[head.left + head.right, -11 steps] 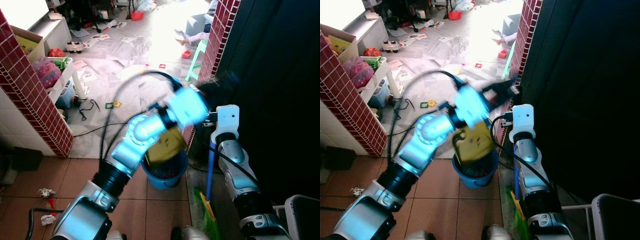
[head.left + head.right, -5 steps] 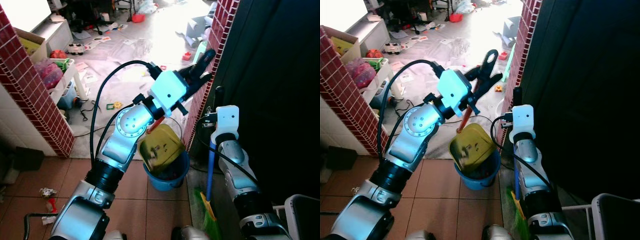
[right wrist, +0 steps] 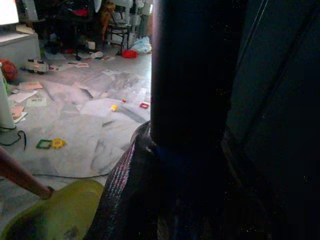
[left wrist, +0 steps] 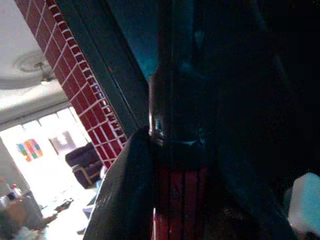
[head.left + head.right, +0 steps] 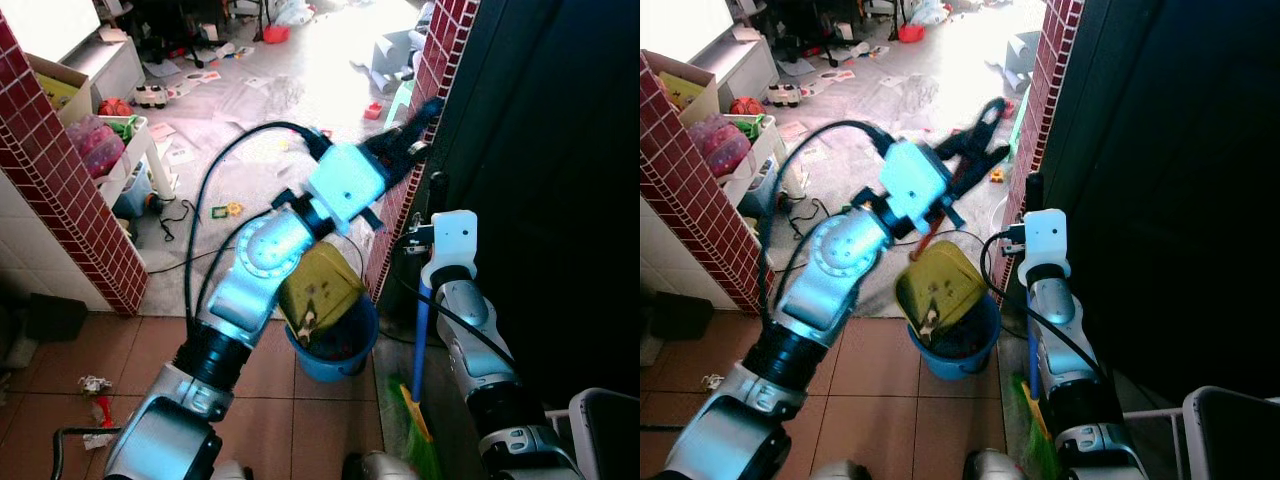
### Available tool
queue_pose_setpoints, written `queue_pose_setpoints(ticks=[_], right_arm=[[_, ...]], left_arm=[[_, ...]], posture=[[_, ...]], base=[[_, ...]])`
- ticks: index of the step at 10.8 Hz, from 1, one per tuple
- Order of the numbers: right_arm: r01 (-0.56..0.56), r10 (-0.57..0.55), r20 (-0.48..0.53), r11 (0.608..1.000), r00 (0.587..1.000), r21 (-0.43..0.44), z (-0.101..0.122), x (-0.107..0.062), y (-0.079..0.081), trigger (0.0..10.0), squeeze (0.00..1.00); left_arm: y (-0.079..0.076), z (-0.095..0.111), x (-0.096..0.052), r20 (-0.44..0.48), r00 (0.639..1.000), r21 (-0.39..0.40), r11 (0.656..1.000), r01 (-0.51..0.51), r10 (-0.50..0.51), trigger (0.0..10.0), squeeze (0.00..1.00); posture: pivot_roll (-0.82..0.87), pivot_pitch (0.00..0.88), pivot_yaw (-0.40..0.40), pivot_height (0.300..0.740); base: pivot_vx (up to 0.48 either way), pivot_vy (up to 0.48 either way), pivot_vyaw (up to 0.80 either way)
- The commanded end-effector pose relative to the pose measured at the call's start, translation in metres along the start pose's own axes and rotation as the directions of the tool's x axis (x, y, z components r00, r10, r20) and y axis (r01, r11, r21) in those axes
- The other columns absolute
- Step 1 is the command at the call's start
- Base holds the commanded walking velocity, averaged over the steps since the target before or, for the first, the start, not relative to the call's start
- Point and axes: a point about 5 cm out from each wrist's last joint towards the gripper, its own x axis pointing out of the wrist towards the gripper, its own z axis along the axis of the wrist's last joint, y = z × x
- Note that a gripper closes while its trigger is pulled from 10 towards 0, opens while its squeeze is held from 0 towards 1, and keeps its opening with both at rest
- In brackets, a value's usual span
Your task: Sweep floor
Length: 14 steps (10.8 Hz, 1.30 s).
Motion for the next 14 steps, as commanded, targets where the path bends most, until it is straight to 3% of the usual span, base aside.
queue_pose_setpoints(ticks=[1,2,3,7,8,9,10,11,12,13,14], right_arm=[[0.001,-0.001,0.028,1.000,1.000,-0.005,0.007,0.004,0.000,10.0,0.00],[-0.002,0.002,0.027,1.000,1.000,-0.006,0.007,0.004,0.000,10.0,0.00],[-0.002,0.002,0.027,1.000,1.000,-0.008,0.007,0.005,0.000,10.0,0.00],[-0.006,0.006,0.031,1.000,1.000,-0.014,0.008,0.006,0.000,10.0,0.00],[-0.008,0.008,0.032,1.000,0.999,-0.014,0.008,0.007,0.001,10.0,0.00],[-0.008,0.008,0.034,1.000,0.999,-0.015,0.008,0.007,0.001,10.0,0.00],[-0.006,0.006,0.036,1.000,0.999,-0.018,0.008,0.007,-0.001,10.0,0.00],[-0.005,0.005,0.036,1.000,0.999,-0.020,0.007,0.007,-0.003,10.0,0.00],[-0.007,0.008,0.035,1.000,0.999,-0.021,0.007,0.008,-0.003,10.0,0.00],[-0.012,0.013,0.036,1.000,0.999,-0.020,0.007,0.009,-0.001,10.0,0.00],[-0.022,0.022,0.030,1.000,0.999,-0.013,0.007,0.008,0.000,10.0,0.00]], left_arm=[[0.001,0.015,0.006,0.072,0.997,-0.126,0.992,-0.003,0.012,10.0,0.00],[0.003,0.012,0.005,0.046,0.999,-0.025,1.000,-0.016,0.017,10.0,0.00],[0.010,0.013,0.003,0.057,0.997,0.005,0.998,-0.058,0.057,10.0,0.00],[0.060,0.050,0.003,0.193,0.953,0.152,0.953,-0.263,0.232,10.0,0.00],[0.080,0.062,-0.001,0.225,0.928,0.191,0.921,-0.340,0.296,10.0,0.00],[0.090,0.069,-0.004,0.243,0.913,0.206,0.902,-0.379,0.328,10.0,0.00],[0.120,0.087,-0.017,0.286,0.849,0.223,0.831,-0.510,0.444,10.0,0.00],[0.140,0.090,-0.032,0.286,0.800,0.237,0.770,-0.592,0.527,10.0,0.00],[0.153,0.072,-0.051,0.201,0.773,0.272,0.724,-0.634,0.602,10.0,0.00],[0.155,0.047,-0.069,0.084,0.741,0.258,0.704,-0.662,0.666,10.0,0.00],[0.142,0.011,-0.090,-0.069,0.702,0.242,0.695,-0.677,0.708,10.0,0.00]], posture=[[-0.08,0.000,-0.015,0.740],[-0.08,0.000,-0.017,0.740],[-0.08,0.000,-0.018,0.740],[-0.07,0.000,-0.021,0.740],[-0.07,0.000,-0.021,0.740],[-0.07,0.000,-0.021,0.740],[-0.07,0.000,-0.021,0.740],[-0.06,0.000,-0.026,0.740],[-0.05,0.000,-0.028,0.740],[-0.05,0.000,-0.029,0.740],[-0.05,0.000,-0.033,0.740]], base=[[0.000,0.000,0.00],[0.000,0.000,0.00],[0.000,0.000,0.00],[0.000,0.000,0.00],[0.000,0.000,0.00],[0.000,0.000,0.00],[0.000,0.000,0.00],[0.000,0.000,0.00],[0.000,0.000,0.00],[0.000,0.000,0.00],[0.000,0.000,0.00]])
